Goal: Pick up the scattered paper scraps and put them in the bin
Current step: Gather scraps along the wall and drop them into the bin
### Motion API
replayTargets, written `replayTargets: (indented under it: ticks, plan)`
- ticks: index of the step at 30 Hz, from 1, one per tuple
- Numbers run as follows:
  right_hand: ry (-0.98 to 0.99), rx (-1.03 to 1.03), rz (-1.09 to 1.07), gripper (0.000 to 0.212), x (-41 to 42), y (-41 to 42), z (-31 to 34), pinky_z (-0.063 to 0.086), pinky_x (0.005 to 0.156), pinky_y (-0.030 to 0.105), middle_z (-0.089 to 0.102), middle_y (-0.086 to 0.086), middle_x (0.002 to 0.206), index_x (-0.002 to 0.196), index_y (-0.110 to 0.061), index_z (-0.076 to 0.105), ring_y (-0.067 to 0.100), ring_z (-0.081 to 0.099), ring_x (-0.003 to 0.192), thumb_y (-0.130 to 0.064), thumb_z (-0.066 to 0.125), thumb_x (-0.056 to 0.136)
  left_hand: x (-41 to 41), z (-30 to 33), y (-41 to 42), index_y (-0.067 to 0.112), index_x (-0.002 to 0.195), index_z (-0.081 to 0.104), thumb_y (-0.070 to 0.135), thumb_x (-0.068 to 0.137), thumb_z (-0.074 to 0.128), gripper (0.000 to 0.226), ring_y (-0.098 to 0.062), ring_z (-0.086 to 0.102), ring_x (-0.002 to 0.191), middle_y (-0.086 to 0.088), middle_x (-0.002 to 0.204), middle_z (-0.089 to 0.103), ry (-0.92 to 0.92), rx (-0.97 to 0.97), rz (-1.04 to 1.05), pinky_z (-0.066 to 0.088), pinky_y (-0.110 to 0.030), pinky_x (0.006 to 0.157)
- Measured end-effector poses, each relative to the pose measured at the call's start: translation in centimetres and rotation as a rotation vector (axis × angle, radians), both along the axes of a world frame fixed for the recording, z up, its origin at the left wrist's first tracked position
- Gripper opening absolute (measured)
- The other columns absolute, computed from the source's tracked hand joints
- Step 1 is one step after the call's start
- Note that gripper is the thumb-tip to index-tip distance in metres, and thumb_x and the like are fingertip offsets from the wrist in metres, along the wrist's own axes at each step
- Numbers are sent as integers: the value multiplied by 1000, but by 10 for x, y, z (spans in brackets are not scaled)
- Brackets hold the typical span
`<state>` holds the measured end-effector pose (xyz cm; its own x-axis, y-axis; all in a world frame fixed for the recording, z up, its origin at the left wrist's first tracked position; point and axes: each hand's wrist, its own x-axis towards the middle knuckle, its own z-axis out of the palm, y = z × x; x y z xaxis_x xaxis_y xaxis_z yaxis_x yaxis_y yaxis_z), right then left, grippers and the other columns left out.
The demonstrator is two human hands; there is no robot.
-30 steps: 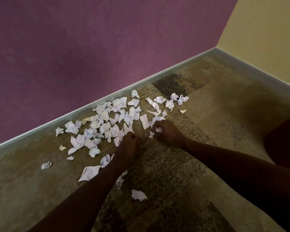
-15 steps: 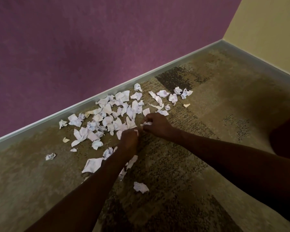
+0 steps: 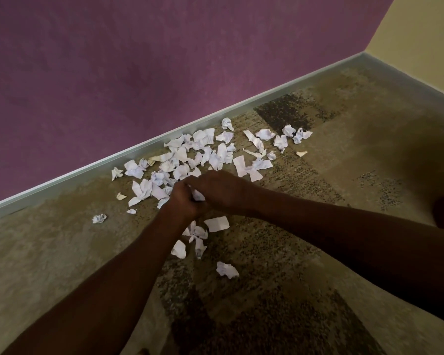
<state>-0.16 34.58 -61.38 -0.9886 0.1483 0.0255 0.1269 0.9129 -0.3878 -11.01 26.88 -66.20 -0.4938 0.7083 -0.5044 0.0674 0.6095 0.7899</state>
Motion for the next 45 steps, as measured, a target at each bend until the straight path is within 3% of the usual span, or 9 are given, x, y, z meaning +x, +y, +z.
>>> replayTargets:
  ticks: [2,6,11,15,17,28,33,38,45]
  plan:
    - [175,-9,-7,33,-1,-3,2,48,78,35,64,12,104,120,-6,56,26,60,92,-16,58,89,-9,7,-4,8,84,59,7,83,60,2,-5,56,52,1,63,56,-376,187,183,44,-14,54]
    - [330,-116,-169,22,-4,-3,0,48,76,38,61,8,99,109,-7,59,19,56,88,-21,59,91,-44,-6,-17,14,76,51,24,101,33,32,-5,50,38,4,49,52,-1084,379,636,41,-13,39]
    - [-28,123,108,61,8,-20,-47,40,104,44,41,9,147,142,-21,42,27,40,131,-52,54,90,-59,7,-50,18,75,49,37,102,40,34,-5,41,32,8,43,46,-495,266,850,24,-11,30]
    - [-321,331,299,86,6,-40,-69,16,113,61,2,6,163,153,-38,12,40,8,146,-71,50,83,-59,-11,-96,6,89,65,48,100,40,50,-32,65,81,-11,80,67,589,-23,341,38,-27,58]
    - [-409,304,279,87,0,-42,-71,15,112,64,-3,6,163,153,-37,10,43,4,146,-72,49,83,-56,-17,-119,14,100,67,51,98,38,47,-31,65,90,-12,96,71,755,-24,97,37,-29,67]
    - [-283,364,124,52,23,-18,-66,52,86,50,46,23,138,136,-17,45,36,51,118,-46,34,94,-29,-39,-165,35,137,37,85,79,30,77,-19,59,104,3,126,50,1029,-142,-447,53,-34,71]
    - [-232,248,86,44,48,-21,-77,57,69,43,49,26,130,133,-15,40,39,56,108,-40,43,97,-24,-40,-159,29,134,43,68,92,26,60,-20,58,106,2,127,51,1003,-182,-404,51,-36,71]
    - [-270,1,16,41,52,-29,-71,43,101,45,38,19,143,139,-13,45,38,45,124,-19,51,99,-34,-34,-148,29,131,45,68,91,26,58,-23,62,104,-2,126,59,926,-239,-409,50,-37,79]
    - [-83,-443,-90,6,38,-29,-47,38,67,22,66,-4,79,82,-13,69,5,56,71,-14,75,80,-32,-31,-143,19,111,61,49,94,51,36,-18,61,74,-10,98,71,736,-26,-40,44,-29,65]
